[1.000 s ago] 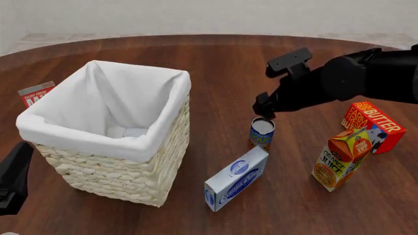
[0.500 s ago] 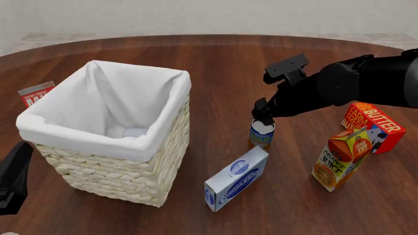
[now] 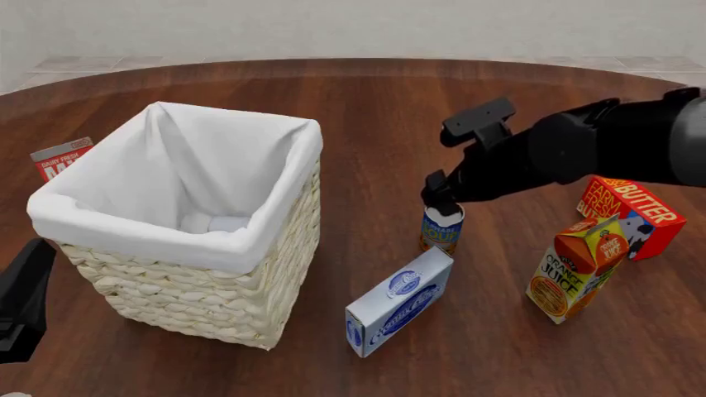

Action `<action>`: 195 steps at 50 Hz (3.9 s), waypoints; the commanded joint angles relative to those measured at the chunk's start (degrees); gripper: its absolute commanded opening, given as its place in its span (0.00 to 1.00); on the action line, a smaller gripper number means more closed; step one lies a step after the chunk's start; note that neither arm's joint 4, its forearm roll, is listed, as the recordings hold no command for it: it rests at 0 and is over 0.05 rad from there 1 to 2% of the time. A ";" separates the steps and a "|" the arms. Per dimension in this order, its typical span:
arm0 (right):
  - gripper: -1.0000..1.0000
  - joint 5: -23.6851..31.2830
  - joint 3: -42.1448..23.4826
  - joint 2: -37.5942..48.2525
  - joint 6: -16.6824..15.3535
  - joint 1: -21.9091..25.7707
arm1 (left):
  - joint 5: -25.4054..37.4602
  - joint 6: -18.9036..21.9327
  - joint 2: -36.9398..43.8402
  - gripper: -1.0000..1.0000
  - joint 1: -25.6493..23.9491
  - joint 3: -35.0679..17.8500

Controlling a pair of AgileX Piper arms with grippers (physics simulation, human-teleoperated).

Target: Pick up the alphabet soup and the tomato sauce, and put them in the basket.

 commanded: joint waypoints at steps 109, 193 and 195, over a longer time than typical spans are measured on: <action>1.00 -6.81 1.84 9.21 1.11 -1.30 | -0.05 -0.21 0.00 1.00 0.13 0.01; 0.00 -2.58 -0.25 2.02 -0.16 -1.29 | 0.03 -0.04 0.00 1.00 -0.03 -0.02; 0.00 -2.34 -0.54 1.86 -0.27 -1.34 | 0.03 -0.05 0.00 1.00 -0.02 -0.02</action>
